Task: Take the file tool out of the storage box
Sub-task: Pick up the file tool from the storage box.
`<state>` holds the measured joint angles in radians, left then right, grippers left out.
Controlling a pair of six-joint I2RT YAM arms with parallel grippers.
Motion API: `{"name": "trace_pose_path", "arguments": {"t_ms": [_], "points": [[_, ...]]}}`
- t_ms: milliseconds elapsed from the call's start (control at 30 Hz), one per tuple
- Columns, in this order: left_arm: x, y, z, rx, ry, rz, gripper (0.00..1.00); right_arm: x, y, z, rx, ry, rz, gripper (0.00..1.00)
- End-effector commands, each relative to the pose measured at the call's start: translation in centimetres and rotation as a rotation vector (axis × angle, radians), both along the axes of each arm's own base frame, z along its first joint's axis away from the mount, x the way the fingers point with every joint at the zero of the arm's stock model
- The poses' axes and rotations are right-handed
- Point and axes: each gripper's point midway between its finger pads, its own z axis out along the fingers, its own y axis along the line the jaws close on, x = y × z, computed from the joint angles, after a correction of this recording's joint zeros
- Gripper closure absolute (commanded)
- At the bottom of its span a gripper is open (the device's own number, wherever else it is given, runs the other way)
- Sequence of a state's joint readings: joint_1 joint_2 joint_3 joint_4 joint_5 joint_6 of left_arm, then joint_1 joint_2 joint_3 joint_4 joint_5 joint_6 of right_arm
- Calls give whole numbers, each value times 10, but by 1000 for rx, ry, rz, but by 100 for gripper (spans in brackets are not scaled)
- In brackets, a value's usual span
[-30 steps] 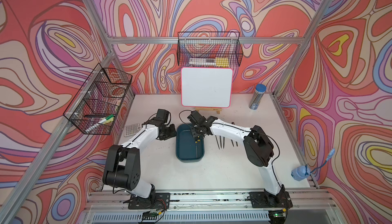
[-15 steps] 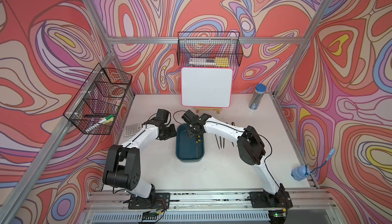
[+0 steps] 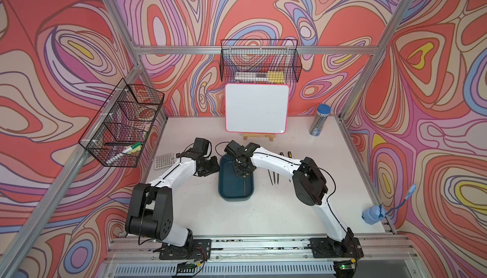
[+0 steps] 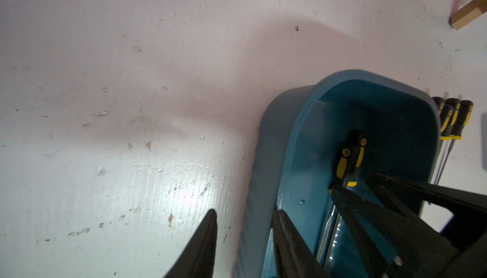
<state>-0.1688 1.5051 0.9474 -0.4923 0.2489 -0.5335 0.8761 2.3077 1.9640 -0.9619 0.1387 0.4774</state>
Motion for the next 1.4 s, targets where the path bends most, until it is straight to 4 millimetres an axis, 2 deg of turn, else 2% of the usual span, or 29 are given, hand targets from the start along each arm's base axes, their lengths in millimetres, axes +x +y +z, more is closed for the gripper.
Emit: {"name": "trace_pose_path", "arguments": {"t_ms": [0, 167, 333, 600, 700, 767, 833, 933, 1033, 1100, 1200, 1267, 1367], "points": [[-8, 4, -1, 2, 14, 12, 60, -1, 2, -20, 6, 51, -8, 55], [-9, 6, -3, 14, 21, 12, 60, 2, 3, -26, 30, 72, -7, 55], [-8, 5, -4, 8, 20, 19, 60, 5, 12, -24, 63, 55, 27, 57], [-8, 6, -3, 13, 19, 18, 60, 14, 12, -30, 42, 32, 21, 71], [-8, 6, -3, 15, 20, 17, 60, 14, 13, -31, 44, 32, 21, 80], [-7, 6, -2, 15, 19, 17, 60, 17, 17, -21, 73, 11, 18, 86], [-7, 5, -1, 12, 18, 17, 60, 22, 26, -4, 146, -21, 19, 88], [-5, 3, 0, 4, 18, 12, 60, 28, 43, 34, 305, -84, 34, 89], [-2, 2, 1, -3, 13, 7, 60, 37, 47, 72, 456, -139, 23, 89], [-1, -1, 1, -15, 12, 5, 61, 46, 39, 98, 534, -184, -3, 89], [0, -5, 2, -33, 11, -5, 60, 62, 9, 121, 567, -252, -63, 89], [0, -7, 2, -41, 9, -10, 60, 73, -17, 125, 534, -280, -99, 89], [0, -11, 1, -53, 11, -23, 60, 84, -64, 119, 453, -293, -160, 89]]}}
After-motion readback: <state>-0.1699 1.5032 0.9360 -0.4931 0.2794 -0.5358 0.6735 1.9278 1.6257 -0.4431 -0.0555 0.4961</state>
